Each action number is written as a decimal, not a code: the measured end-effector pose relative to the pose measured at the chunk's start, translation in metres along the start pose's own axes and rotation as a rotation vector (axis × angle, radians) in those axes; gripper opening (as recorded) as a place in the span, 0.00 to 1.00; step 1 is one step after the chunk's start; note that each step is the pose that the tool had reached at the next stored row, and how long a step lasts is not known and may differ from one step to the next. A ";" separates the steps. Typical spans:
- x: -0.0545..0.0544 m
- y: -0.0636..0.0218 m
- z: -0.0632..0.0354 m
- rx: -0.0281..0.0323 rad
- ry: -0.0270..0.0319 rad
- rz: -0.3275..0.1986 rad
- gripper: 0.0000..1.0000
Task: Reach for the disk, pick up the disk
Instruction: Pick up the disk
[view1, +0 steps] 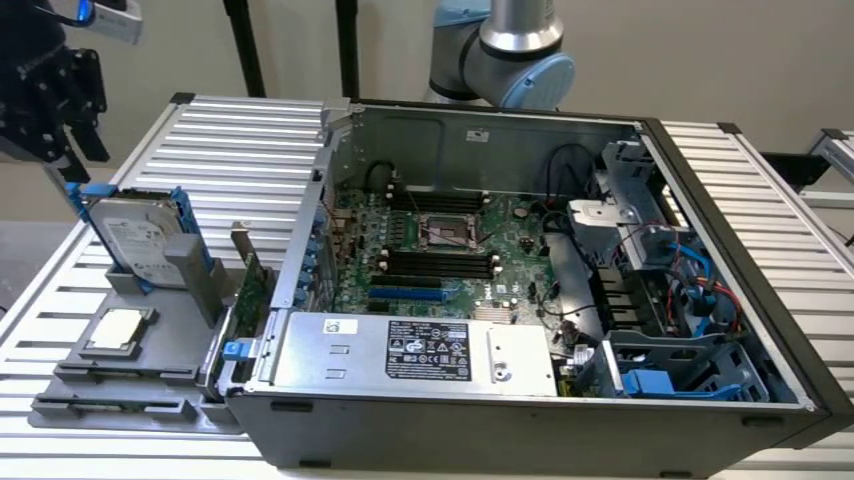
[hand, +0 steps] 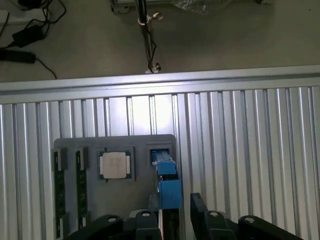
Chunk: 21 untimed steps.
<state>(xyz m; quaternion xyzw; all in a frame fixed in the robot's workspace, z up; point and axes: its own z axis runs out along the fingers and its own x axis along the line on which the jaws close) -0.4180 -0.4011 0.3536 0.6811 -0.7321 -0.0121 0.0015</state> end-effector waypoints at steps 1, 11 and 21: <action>0.000 0.0000 0.0007 0.0001 0.0000 0.000 0.42; 0.001 -0.0003 0.0167 0.0002 0.0002 0.000 0.54; 0.003 -0.0008 0.0348 0.0008 0.0002 0.000 0.54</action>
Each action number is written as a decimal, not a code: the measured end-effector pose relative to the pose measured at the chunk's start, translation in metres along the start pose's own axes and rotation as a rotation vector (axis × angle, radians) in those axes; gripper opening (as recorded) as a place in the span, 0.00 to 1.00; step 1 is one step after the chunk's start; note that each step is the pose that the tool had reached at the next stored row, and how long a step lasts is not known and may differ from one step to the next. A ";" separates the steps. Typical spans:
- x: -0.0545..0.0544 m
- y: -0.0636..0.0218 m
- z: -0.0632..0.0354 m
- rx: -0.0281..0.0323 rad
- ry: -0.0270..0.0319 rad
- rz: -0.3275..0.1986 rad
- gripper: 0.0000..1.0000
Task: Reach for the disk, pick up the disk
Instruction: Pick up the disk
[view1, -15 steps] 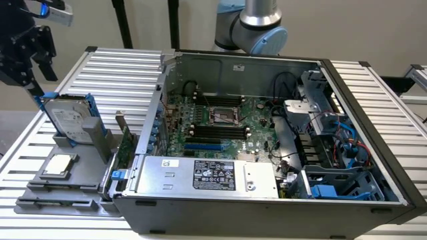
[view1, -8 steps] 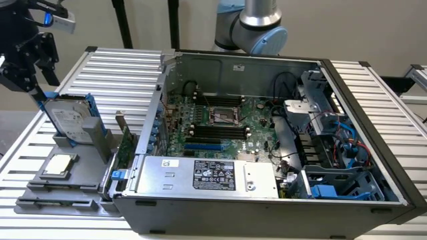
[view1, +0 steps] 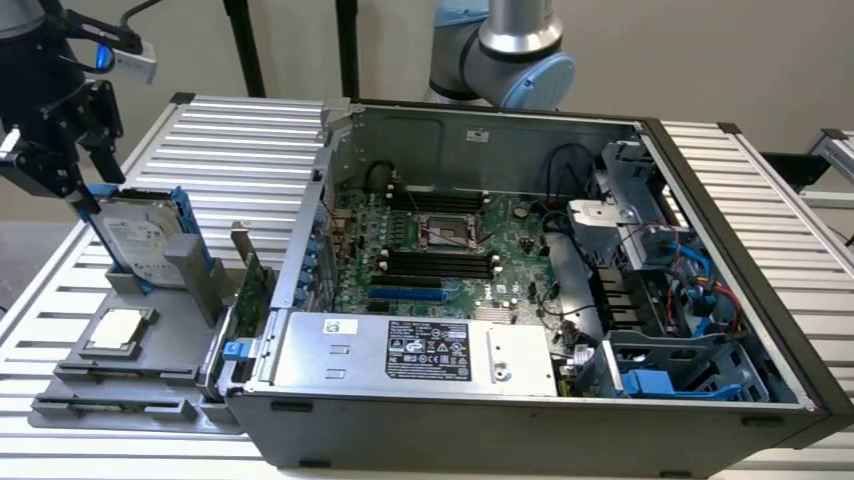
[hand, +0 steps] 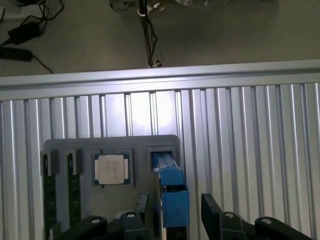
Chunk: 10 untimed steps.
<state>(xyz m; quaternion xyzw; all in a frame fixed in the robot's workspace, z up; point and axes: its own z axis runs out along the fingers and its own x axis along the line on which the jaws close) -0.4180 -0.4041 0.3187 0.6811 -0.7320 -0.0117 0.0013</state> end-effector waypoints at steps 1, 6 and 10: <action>0.000 0.0000 0.0018 0.0000 0.0000 0.000 0.54; 0.001 -0.0003 0.0108 0.0001 0.0015 0.000 0.54; 0.001 -0.0004 0.0178 0.0005 0.0074 0.000 0.54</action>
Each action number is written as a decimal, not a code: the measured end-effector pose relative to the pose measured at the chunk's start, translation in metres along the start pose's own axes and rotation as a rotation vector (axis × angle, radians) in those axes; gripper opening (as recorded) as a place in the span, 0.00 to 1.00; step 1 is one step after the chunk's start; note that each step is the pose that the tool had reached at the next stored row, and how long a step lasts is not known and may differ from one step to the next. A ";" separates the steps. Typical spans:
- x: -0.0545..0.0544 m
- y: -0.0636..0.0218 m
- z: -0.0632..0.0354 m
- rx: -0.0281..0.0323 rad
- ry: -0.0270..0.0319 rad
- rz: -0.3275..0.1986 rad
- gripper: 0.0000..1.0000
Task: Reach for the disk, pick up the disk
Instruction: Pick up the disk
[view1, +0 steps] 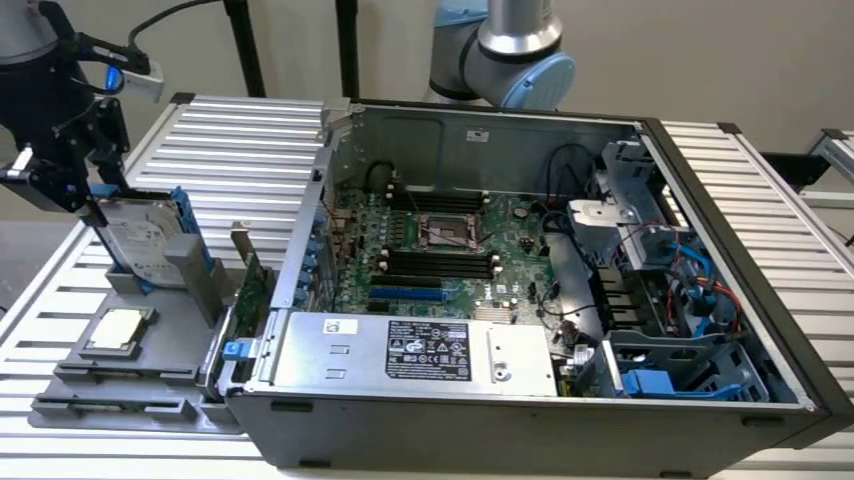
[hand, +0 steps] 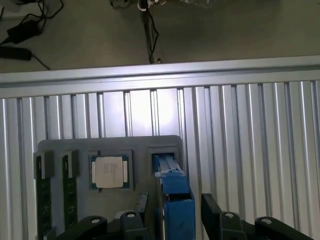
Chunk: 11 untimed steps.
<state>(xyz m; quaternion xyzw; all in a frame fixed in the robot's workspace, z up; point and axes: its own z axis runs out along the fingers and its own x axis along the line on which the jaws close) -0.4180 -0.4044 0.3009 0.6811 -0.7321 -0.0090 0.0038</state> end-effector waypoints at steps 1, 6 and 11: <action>0.000 0.0000 0.0010 0.0002 0.0018 0.000 0.54; 0.000 0.0002 0.0024 0.0007 0.0106 0.000 0.54; 0.000 0.0012 0.0026 0.0011 0.0131 0.000 0.54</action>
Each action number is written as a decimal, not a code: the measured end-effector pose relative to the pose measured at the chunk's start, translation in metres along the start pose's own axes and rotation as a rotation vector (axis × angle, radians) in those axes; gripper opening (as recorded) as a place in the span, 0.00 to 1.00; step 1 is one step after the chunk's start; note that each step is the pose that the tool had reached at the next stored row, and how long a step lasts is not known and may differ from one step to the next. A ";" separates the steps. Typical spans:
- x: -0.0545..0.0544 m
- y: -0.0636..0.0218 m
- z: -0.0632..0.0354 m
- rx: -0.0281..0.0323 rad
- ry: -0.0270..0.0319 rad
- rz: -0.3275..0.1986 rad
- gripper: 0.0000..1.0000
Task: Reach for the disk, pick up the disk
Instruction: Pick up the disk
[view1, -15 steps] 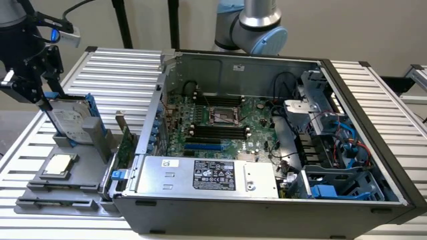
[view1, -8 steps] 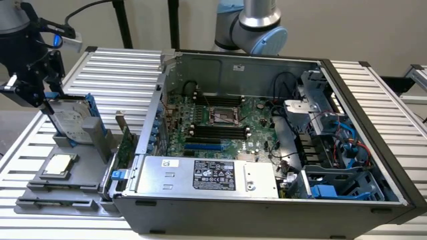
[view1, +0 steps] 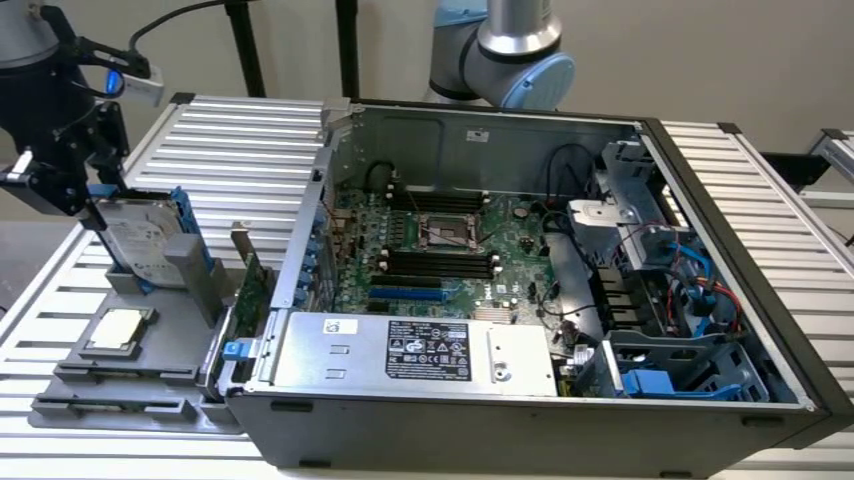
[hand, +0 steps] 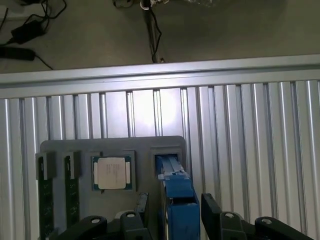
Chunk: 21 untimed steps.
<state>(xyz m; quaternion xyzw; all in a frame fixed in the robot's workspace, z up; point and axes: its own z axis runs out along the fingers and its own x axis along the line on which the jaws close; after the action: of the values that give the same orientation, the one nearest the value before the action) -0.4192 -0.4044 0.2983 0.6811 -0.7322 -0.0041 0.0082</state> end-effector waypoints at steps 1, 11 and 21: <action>0.000 0.0004 0.0000 0.0001 0.0014 0.000 0.54; -0.001 0.0020 0.0015 0.0206 0.0080 0.000 0.54; -0.001 0.0060 0.0024 0.0296 0.0072 0.000 0.54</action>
<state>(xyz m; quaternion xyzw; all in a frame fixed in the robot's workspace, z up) -0.4251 -0.4029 0.2960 0.6810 -0.7322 0.0091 0.0008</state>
